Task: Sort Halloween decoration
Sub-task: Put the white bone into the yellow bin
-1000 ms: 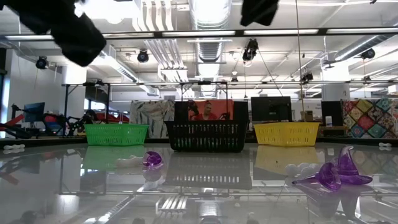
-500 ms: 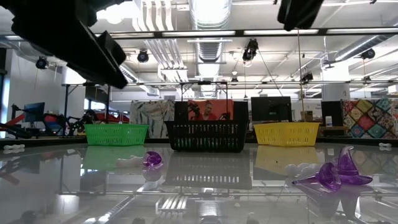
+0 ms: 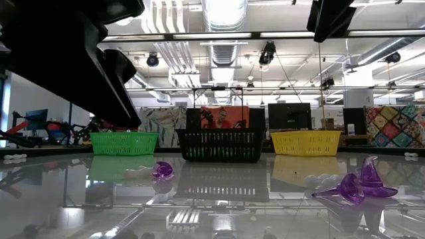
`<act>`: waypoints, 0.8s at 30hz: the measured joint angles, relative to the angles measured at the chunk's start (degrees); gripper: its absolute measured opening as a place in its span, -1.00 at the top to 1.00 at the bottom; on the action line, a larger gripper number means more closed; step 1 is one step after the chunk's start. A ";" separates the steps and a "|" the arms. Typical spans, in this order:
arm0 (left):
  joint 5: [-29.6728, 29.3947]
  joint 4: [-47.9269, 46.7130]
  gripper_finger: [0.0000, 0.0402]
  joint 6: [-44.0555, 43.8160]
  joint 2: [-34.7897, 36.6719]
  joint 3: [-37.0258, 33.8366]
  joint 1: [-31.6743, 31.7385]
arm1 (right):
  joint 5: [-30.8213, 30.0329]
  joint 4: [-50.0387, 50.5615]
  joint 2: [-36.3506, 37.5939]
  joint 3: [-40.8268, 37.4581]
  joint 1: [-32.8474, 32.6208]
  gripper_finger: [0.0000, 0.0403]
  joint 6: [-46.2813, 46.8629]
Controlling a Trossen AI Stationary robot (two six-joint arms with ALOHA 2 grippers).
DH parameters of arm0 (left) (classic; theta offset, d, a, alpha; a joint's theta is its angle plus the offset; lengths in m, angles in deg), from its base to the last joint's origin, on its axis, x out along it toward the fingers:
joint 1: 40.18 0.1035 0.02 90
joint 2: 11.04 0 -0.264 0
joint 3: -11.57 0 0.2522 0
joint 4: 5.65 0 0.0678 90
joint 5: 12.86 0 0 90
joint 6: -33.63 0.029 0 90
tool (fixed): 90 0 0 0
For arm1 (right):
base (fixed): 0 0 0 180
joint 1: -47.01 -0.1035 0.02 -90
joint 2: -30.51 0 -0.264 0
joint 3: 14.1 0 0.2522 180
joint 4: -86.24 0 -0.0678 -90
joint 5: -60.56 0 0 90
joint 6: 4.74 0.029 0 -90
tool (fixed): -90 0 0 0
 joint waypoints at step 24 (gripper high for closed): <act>-8.04 -2.34 0.50 -5.69 -5.74 0.09 -1.00 | -3.98 -0.89 -0.35 -0.66 -4.47 0.46 4.88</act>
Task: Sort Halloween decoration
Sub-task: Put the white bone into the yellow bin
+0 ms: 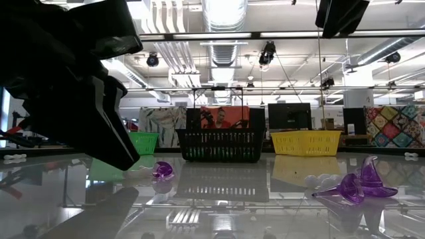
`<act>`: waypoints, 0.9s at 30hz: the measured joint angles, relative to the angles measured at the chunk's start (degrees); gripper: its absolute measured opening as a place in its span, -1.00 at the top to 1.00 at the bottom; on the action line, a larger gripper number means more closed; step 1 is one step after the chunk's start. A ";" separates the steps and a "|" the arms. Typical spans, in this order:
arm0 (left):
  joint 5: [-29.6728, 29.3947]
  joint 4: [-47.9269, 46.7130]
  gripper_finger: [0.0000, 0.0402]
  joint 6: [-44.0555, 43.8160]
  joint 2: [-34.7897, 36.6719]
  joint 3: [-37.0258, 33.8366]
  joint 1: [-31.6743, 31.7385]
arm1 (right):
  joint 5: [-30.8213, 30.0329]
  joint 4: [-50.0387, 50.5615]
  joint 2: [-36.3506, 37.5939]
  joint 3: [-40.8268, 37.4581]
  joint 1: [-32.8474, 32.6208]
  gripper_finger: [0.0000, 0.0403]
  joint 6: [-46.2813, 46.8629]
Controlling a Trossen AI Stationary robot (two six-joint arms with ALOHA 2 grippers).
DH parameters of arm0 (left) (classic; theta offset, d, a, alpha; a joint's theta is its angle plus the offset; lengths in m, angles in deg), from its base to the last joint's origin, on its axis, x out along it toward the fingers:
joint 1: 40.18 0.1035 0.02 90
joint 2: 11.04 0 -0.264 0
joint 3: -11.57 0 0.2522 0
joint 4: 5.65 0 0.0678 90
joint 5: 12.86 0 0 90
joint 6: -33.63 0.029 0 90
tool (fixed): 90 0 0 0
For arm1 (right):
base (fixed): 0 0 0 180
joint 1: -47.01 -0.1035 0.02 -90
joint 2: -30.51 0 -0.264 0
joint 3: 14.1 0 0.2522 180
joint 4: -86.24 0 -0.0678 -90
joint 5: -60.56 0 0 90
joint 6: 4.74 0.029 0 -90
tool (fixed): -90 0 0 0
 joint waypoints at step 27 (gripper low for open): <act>0.37 6.50 0.60 -3.32 -0.04 -2.43 -0.34 | -0.96 0.05 -0.07 -0.37 -0.37 0.46 0.60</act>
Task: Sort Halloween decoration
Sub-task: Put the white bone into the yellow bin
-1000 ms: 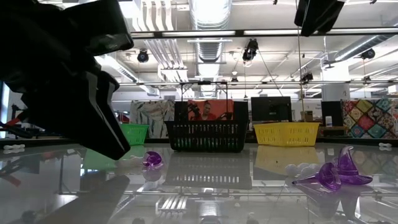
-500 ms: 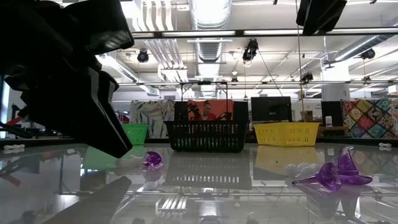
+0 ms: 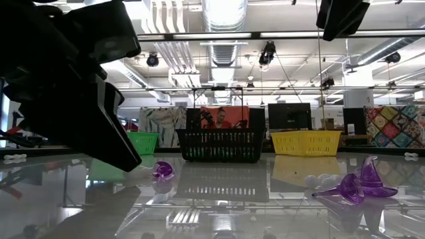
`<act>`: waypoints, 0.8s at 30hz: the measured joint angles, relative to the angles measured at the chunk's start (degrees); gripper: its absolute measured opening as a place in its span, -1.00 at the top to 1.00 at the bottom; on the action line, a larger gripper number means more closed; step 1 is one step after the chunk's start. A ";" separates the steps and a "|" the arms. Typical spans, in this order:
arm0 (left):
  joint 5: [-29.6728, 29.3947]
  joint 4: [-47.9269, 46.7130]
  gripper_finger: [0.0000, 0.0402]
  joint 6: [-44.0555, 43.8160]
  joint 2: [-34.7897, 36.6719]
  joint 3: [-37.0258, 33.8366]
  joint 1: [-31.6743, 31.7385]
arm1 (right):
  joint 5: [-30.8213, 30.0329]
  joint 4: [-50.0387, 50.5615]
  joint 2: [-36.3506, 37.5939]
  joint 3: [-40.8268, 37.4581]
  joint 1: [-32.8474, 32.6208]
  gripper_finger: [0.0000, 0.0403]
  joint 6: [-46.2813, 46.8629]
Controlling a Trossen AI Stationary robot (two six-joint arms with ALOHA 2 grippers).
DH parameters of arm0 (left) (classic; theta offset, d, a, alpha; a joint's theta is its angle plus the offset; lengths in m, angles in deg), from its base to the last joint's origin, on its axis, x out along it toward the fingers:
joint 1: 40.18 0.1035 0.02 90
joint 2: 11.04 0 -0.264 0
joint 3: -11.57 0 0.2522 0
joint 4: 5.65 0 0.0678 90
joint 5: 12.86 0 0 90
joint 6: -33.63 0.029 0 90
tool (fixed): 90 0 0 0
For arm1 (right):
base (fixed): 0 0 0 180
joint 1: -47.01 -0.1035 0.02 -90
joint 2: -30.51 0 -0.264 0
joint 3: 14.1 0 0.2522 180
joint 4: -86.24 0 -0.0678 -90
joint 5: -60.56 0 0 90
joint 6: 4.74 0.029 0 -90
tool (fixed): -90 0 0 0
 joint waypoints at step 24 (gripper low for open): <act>-0.56 1.77 0.67 -2.10 -1.91 -1.12 -0.08 | -0.36 0.05 0.00 -0.04 0.00 0.46 -0.54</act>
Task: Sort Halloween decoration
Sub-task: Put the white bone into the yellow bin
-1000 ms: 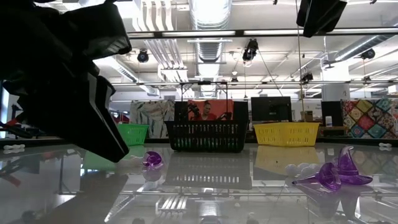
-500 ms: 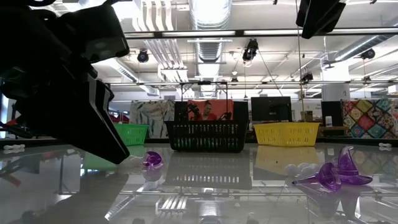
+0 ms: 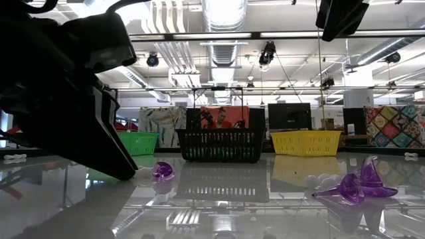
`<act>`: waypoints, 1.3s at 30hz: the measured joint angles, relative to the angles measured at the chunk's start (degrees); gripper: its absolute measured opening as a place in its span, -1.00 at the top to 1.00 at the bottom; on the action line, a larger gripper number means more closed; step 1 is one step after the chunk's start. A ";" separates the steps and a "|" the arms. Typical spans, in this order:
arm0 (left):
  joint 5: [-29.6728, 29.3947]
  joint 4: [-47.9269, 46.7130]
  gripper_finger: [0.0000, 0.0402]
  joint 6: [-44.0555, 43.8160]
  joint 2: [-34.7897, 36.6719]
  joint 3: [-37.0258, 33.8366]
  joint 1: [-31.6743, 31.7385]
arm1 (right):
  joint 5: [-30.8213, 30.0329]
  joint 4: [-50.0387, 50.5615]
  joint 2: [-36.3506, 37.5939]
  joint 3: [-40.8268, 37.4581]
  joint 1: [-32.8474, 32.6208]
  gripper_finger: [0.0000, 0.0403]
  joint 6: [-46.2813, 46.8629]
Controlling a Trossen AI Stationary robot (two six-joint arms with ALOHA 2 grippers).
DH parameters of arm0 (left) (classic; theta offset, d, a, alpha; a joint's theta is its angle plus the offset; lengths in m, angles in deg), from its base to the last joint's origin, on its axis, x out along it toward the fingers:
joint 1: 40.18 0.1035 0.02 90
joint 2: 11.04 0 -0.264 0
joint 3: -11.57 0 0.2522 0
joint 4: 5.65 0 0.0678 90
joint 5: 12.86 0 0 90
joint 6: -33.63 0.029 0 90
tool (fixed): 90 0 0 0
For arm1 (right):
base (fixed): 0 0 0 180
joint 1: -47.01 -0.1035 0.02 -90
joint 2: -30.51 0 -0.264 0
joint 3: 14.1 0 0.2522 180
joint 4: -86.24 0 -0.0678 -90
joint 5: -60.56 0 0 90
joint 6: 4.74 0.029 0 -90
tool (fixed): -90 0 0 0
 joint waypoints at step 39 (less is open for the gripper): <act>-12.60 16.48 1.00 44.58 22.08 -0.11 -2.98 | -11.64 -70.33 -0.09 -24.30 -3.85 0.46 -36.15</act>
